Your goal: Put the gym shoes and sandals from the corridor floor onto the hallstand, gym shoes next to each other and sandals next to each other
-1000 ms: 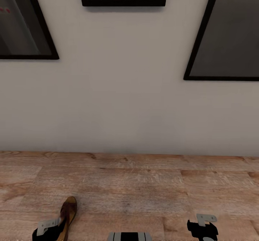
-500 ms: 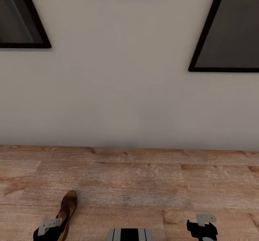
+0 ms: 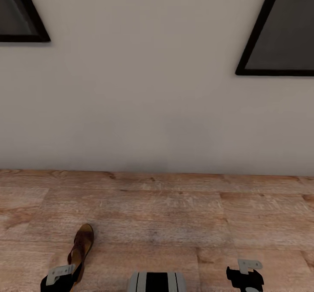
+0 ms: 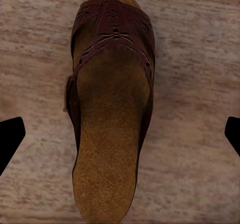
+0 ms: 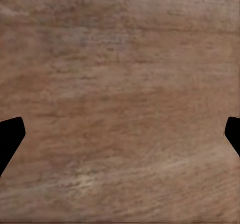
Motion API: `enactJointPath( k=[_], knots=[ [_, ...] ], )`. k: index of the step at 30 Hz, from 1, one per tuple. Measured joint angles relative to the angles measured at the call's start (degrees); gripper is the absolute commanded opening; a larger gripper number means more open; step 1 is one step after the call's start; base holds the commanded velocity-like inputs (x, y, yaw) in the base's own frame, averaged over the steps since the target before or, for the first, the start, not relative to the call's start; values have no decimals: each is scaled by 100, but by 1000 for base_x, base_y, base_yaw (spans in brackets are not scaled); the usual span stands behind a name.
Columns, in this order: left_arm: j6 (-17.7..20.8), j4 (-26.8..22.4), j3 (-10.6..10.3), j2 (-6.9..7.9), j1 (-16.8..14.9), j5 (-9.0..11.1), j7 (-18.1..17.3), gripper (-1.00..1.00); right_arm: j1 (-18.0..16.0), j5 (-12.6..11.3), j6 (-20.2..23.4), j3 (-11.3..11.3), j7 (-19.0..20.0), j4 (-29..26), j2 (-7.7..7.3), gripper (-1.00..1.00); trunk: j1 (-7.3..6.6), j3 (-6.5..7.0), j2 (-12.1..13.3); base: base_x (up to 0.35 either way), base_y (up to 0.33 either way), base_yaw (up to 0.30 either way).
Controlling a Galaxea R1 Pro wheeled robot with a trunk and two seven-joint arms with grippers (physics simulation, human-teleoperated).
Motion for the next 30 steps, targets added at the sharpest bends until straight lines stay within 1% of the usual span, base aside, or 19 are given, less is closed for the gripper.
enactJointPath(
  k=[30],
  knots=[
    [0,1,0,0,-1,-3,0,100,0,0,0,3,0,0,-1,100,77,-665,-40,0,0,0]
  ],
)
